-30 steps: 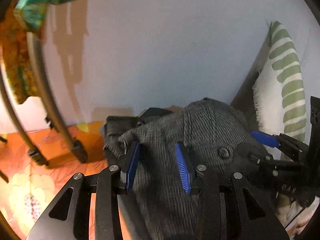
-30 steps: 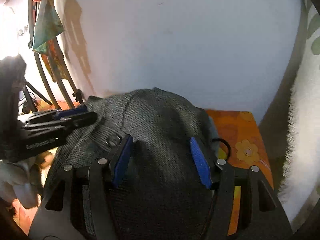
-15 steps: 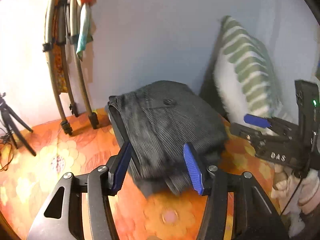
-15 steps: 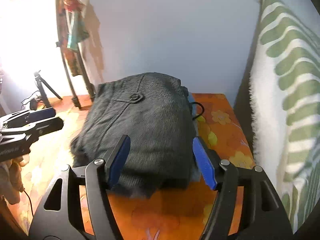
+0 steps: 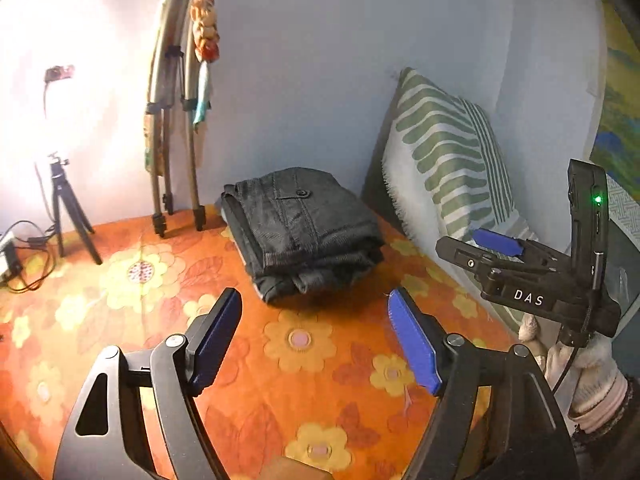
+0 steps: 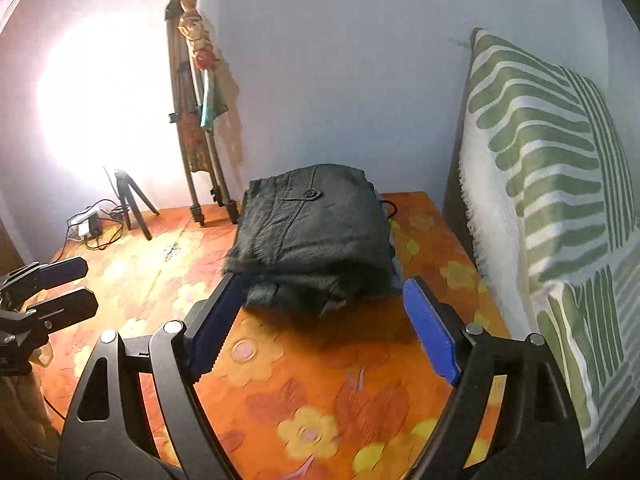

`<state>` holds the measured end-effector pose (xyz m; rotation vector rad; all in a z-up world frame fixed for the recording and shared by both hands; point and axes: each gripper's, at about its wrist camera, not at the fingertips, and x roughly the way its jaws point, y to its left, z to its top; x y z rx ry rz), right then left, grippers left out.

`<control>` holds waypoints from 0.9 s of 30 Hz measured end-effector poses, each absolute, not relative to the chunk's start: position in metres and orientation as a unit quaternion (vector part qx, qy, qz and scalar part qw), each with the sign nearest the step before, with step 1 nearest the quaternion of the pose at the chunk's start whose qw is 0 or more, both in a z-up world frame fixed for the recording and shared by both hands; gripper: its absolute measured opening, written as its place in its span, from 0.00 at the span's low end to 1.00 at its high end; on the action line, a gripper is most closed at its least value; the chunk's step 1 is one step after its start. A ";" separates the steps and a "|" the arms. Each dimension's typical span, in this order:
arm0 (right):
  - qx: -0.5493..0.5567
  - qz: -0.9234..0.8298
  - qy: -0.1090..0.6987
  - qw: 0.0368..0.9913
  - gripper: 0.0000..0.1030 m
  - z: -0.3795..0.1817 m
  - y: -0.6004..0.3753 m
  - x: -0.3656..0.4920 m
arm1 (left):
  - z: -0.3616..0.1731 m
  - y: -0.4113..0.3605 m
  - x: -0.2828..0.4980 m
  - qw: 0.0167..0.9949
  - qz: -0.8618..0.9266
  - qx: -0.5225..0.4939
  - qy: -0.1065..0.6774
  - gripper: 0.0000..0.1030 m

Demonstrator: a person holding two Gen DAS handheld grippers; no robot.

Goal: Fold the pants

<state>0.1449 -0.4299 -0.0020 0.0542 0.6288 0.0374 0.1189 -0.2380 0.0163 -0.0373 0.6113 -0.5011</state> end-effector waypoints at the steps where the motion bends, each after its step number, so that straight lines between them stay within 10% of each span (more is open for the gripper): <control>1: 0.026 0.016 0.309 0.951 0.83 -0.001 -0.425 0.136 | 0.017 -0.235 0.111 0.925 -0.241 -0.017 0.294 0.79; 27: 0.026 0.018 0.331 0.943 1.00 -0.047 -0.368 0.070 | -0.031 -0.190 0.067 0.924 -0.160 -0.003 0.349 0.79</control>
